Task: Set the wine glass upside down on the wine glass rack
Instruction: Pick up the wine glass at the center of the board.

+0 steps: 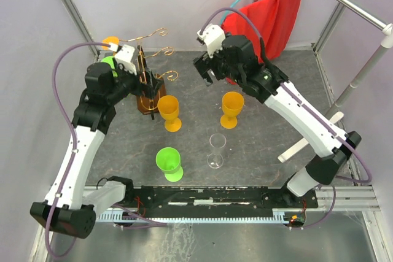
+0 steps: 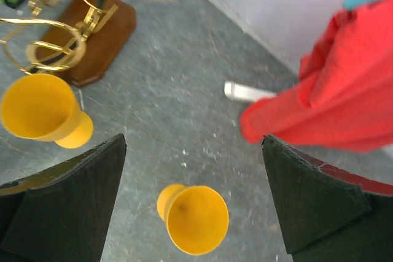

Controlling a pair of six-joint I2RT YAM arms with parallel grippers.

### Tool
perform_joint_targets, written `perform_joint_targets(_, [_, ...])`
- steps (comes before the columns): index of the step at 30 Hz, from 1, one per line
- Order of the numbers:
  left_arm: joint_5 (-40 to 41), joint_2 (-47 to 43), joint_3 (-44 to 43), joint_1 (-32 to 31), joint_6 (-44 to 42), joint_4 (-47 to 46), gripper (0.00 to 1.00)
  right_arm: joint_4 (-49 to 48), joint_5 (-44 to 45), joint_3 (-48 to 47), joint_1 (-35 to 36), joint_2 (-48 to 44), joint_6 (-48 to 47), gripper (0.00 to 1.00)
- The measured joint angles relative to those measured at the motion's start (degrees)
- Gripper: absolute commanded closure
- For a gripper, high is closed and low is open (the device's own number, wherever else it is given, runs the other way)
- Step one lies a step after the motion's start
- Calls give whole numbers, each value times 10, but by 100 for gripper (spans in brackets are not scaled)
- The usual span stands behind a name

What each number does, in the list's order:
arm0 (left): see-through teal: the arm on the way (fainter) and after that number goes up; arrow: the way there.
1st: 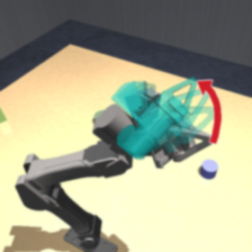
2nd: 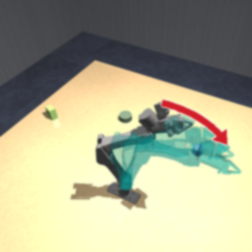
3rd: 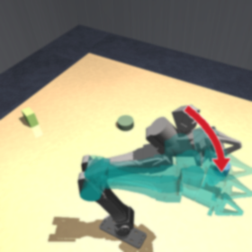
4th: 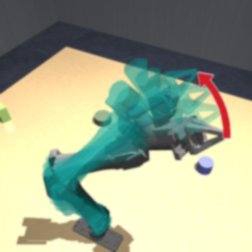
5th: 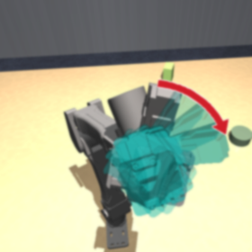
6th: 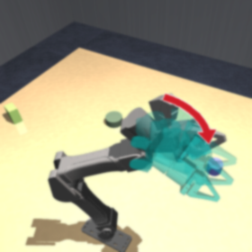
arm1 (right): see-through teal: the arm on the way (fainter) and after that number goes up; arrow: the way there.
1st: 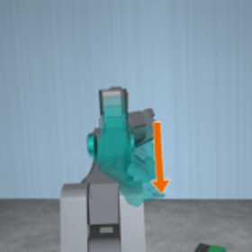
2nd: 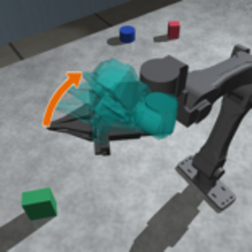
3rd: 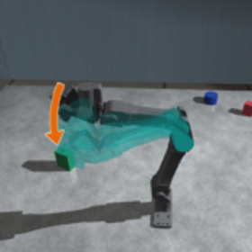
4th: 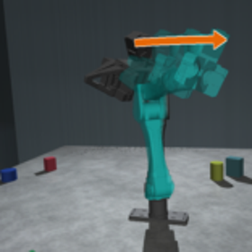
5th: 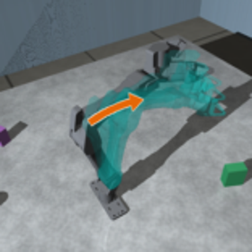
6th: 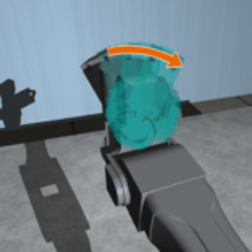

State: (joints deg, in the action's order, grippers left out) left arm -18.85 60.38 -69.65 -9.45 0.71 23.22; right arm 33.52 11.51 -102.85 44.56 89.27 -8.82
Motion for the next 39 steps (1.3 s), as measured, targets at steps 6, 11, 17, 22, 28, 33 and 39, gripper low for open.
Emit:
perform_joint_targets(6, [-44,-55,32,-67,-12,20,1,81,6,-41,-57,38,68,2])
perform_joint_targets(11, [-38,-54,46,-122,-13,24,1,114,6,-65,-73,56,104,3])
perform_joint_targets(17, [26,-5,49,-214,-30,53,2,135,6,-65,-78,65,125,3])
perform_joint_targets(22, [101,36,49,-254,-33,75,3,139,8,-62,-84,64,131,3])
perform_joint_targets(28, [188,54,43,-254,-32,90,5,146,12,-48,-94,60,135,3])
perform_joint_targets(33, [218,85,25,-254,-21,111,7,146,12,-35,-100,47,139,3])
perform_joint_targets(39, [218,107,25,-254,-10,124,9,146,12,-30,-102,40,141,3])
